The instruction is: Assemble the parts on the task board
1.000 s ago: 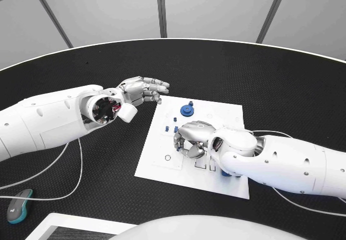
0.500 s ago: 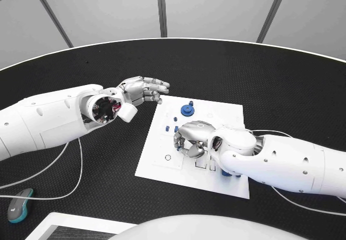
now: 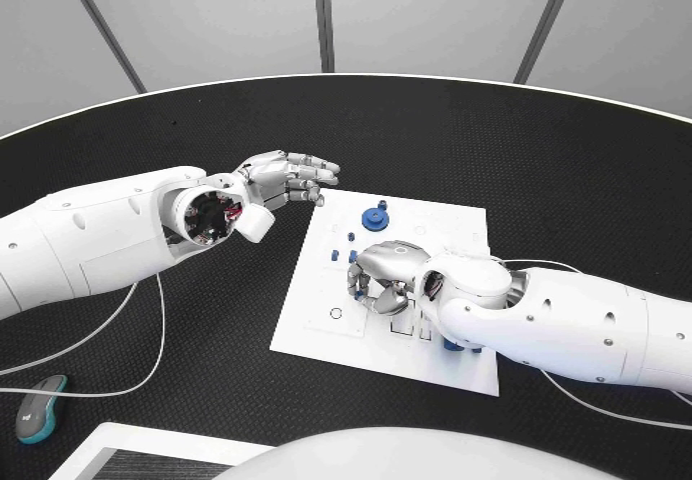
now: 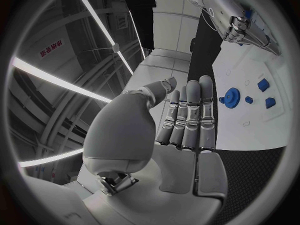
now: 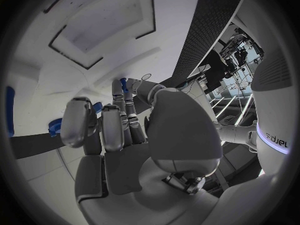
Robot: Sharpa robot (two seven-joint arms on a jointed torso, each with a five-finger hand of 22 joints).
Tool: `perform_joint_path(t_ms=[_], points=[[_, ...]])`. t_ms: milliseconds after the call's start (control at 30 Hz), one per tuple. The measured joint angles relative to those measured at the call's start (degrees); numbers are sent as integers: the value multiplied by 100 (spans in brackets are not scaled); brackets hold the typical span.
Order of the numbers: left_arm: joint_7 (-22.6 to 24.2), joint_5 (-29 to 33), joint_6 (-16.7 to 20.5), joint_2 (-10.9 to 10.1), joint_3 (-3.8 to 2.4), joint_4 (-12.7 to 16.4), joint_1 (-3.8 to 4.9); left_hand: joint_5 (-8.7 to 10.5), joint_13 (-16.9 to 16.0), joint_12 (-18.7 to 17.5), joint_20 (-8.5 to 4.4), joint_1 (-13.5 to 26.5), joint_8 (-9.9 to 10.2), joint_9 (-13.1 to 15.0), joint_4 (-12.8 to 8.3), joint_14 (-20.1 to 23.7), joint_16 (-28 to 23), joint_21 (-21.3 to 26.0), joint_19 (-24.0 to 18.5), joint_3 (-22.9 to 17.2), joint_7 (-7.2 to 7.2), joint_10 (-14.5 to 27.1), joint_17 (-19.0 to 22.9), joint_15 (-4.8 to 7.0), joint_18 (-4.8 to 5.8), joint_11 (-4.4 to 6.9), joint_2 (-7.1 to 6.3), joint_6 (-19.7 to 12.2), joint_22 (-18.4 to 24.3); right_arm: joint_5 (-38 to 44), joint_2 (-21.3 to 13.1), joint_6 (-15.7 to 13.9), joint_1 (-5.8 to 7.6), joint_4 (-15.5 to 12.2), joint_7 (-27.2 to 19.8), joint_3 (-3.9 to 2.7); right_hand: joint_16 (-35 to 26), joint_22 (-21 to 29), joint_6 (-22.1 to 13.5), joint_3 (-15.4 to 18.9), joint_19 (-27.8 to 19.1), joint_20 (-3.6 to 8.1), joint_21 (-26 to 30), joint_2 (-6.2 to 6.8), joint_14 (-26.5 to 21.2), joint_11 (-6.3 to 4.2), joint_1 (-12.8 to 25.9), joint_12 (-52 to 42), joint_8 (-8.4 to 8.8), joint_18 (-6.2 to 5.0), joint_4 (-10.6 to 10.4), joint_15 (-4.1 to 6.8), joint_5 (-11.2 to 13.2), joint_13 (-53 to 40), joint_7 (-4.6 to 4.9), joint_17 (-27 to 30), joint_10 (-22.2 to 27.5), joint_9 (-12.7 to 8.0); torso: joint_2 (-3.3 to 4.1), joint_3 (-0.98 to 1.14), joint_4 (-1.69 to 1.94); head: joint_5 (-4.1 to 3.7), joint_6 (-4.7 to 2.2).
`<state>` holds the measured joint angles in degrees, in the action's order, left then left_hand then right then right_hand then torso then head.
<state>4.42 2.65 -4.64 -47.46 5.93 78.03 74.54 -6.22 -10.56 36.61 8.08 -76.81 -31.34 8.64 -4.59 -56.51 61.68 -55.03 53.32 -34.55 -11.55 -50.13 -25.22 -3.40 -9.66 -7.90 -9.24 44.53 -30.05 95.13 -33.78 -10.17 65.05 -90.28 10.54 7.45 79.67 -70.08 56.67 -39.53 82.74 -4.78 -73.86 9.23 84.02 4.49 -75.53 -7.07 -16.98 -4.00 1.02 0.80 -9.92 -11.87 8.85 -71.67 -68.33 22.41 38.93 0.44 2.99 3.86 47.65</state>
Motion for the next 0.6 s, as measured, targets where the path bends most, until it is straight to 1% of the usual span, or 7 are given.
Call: perform_joint_path(t_ms=[33, 133, 200, 267, 333, 500, 600], points=[[-1, 0, -1, 1, 0, -1, 0, 0, 0, 0, 0, 0, 0, 0, 0, 0, 0, 0, 0, 0, 0, 8, 0, 0, 0, -8, 0, 0, 0, 0, 0, -33, 0, 4, -8, 0, 0, 18, -47, 0, -26, -26, 31, 17, -3, 22, 17, 71, 48, 0, 0, -40, 0, 39, 41, 0, 107, -16, 0, 0, 0, 0, 1], [-4, 0, -3, 3, 0, -5, 0, 0, 0, 0, 0, 0, 0, 0, 0, 0, 0, 0, 0, 0, 0, 8, 0, 0, 0, -8, 0, 0, 0, -1, -3, -94, 0, 10, -26, 0, 0, 89, -201, 0, -67, -66, 109, 76, -5, 109, 76, 199, 160, 0, 0, -100, 0, 116, 89, 23, 311, -60, -1, 1, -1, 1, 1], [-5, 0, -4, 3, 0, -6, 0, 0, 0, 0, 0, 0, 0, 0, 0, 0, 0, 0, 0, 0, 0, 8, 0, 0, 0, -8, 0, 0, 0, -1, -5, -110, 0, 10, -34, 0, -20, 123, -224, 0, -75, -75, 136, 85, 4, 143, 86, 217, 183, 0, 0, -109, 0, 136, 96, 44, 354, -75, -3, 1, -2, 1, 1], [-7, 0, -5, 4, 0, -9, 0, 0, 0, 0, 0, 0, 0, 0, 0, 0, 0, 0, 0, 0, 0, 8, 0, 0, 0, -8, 0, 0, 3, -1, -9, -133, 0, 9, -45, 0, -101, 263, -257, 15, -129, -129, 267, 135, 1, 175, 135, 301, 194, 0, -15, -153, 0, 200, 129, 137, 529, -96, -4, 1, -2, 1, 1], [-10, 0, -6, 5, 0, -10, 0, 0, 0, 0, 0, 0, 0, 0, 0, 0, 0, 0, 0, 0, 0, 8, 0, 0, 0, -8, 0, 0, 5, -1, -19, -154, 0, -3, -49, 1, -105, 349, -329, 25, -158, -158, 352, 167, 0, 195, 167, 303, 261, -90, -5, -153, -36, 249, 116, 180, 644, -117, -4, 3, -2, 1, 0], [-17, 0, -11, 2, 0, -13, 0, 0, -1, 0, 0, 0, 0, 0, 0, 0, 0, 0, 0, 0, 0, 8, 0, 0, -1, -8, 0, 0, 4, -1, -70, -194, 0, -60, -39, 2, -172, 503, -388, 96, -188, -188, 489, 283, 1, 212, 155, 303, 305, -90, 66, -153, -46, 337, 117, 252, 821, -149, -4, 4, -2, -9, -13], [-21, -1, -21, -5, 0, -14, 0, 0, -1, 0, 0, 0, 0, 1, 0, 0, 0, 0, 0, 0, 0, 8, -1, 0, 0, -8, 0, 0, 4, -1, -119, -235, -1, -114, -33, 3, -178, 550, -408, 117, -188, -188, 534, 295, 1, 221, 171, 303, 335, -90, 88, -153, -46, 363, 97, 282, 852, -161, -4, 7, -2, -20, -16]])
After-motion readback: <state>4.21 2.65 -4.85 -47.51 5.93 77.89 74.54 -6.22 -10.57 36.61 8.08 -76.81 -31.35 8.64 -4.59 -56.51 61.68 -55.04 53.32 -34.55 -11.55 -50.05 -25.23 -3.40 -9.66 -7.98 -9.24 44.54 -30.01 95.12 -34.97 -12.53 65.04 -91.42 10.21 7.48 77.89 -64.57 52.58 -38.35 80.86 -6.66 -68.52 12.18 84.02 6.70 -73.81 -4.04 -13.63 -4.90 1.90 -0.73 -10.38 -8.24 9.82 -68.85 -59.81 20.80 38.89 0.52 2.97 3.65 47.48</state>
